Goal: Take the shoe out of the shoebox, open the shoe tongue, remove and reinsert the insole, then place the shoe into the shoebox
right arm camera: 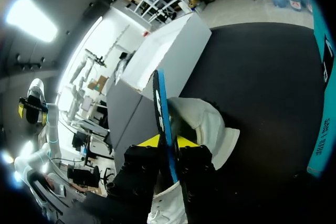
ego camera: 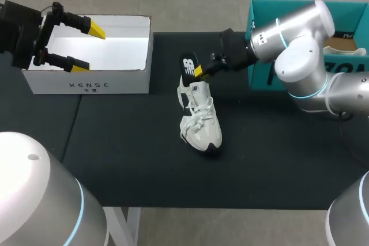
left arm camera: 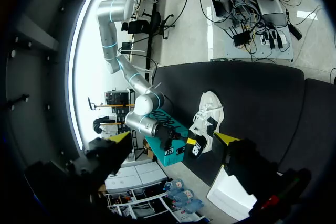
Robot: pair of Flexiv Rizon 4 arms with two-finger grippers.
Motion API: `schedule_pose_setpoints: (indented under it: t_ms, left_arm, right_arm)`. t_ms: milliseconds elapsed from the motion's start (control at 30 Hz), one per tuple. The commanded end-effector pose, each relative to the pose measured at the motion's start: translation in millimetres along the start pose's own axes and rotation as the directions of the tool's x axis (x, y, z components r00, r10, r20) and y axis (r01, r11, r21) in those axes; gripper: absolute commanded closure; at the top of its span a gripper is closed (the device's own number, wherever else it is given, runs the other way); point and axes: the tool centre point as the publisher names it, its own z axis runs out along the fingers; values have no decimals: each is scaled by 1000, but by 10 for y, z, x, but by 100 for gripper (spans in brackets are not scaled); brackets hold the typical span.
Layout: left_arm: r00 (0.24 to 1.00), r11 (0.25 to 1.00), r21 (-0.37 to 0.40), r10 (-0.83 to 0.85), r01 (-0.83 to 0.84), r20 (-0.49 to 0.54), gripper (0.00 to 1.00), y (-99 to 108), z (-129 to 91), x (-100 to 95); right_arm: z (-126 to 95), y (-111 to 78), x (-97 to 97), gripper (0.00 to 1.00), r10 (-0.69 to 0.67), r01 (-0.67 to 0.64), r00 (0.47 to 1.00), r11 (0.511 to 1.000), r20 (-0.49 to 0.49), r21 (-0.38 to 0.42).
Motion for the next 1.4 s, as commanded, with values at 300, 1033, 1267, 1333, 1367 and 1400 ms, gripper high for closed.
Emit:
schedule_pose_setpoints:
  t_ms: [300, 1033, 1267, 1333, 1367, 1400]
  left_arm:
    - [1000, 1000, 2, 1, -1, -3, 0, 10, 1, -5]
    - [1000, 1000, 2, 1, -1, -3, 0, 10, 1, -5]
    - [1000, 1000, 2, 1, -1, -3, 0, 10, 1, -5]
    - [1000, 1000, 2, 1, -1, -3, 0, 10, 1, -5]
    - [1000, 1000, 2, 1, -1, -3, 0, 10, 1, -5]
    - [1000, 1000, 2, 1, -1, -3, 0, 10, 1, -5]
  right_arm:
    - [99, 253, -31, 100, -8, 8, 1000, 1000, 5, -22]
    - [97, -7, 48, 58, 42, -42, 999, 998, -2, 42]
    - [113, 161, 16, 100, 23, -23, 1000, 999, 15, 27]
    - [108, 137, 15, 100, 25, -26, 1000, 999, 18, 27]
    - [105, 111, 26, 100, 27, -28, 999, 999, 22, 31]
    - [103, 82, 38, 100, 29, -30, 999, 999, 24, 38]
